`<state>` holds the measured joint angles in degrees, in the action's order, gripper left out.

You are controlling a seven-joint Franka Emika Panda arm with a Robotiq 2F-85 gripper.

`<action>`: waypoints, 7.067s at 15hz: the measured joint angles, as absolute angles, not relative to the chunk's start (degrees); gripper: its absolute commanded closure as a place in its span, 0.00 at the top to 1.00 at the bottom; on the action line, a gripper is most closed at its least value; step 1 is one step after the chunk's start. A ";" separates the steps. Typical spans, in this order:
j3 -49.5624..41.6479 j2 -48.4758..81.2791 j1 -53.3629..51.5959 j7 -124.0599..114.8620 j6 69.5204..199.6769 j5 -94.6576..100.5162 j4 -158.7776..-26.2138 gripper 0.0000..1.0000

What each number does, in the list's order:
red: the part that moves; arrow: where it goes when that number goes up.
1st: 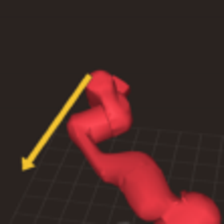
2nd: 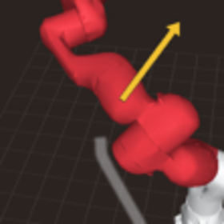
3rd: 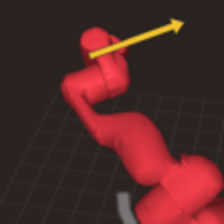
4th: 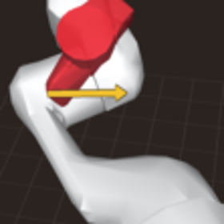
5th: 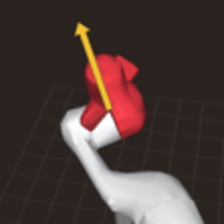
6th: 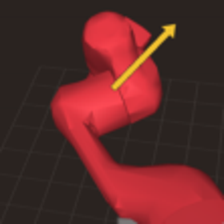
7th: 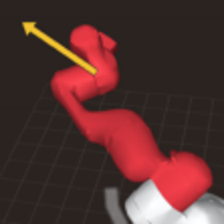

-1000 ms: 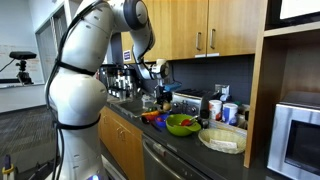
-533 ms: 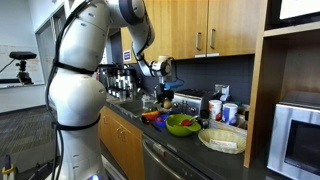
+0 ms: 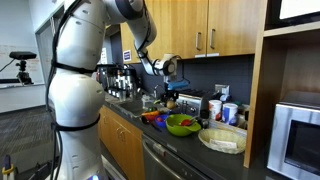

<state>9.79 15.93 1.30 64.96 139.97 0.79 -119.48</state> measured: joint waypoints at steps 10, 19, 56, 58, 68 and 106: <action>7.82 12.77 5.11 66.52 143.02 -8.97 -123.34 0.49; 4.95 10.26 6.40 67.11 143.25 -13.72 -125.46 0.49; -1.43 7.64 9.90 74.36 143.32 -34.14 -132.14 0.49; -2.93 7.64 10.10 72.54 143.94 -33.40 -132.40 0.49; -7.01 7.82 12.00 61.90 148.17 -27.66 -132.83 0.49; -4.59 28.10 20.47 34.22 154.32 -16.59 -119.71 0.49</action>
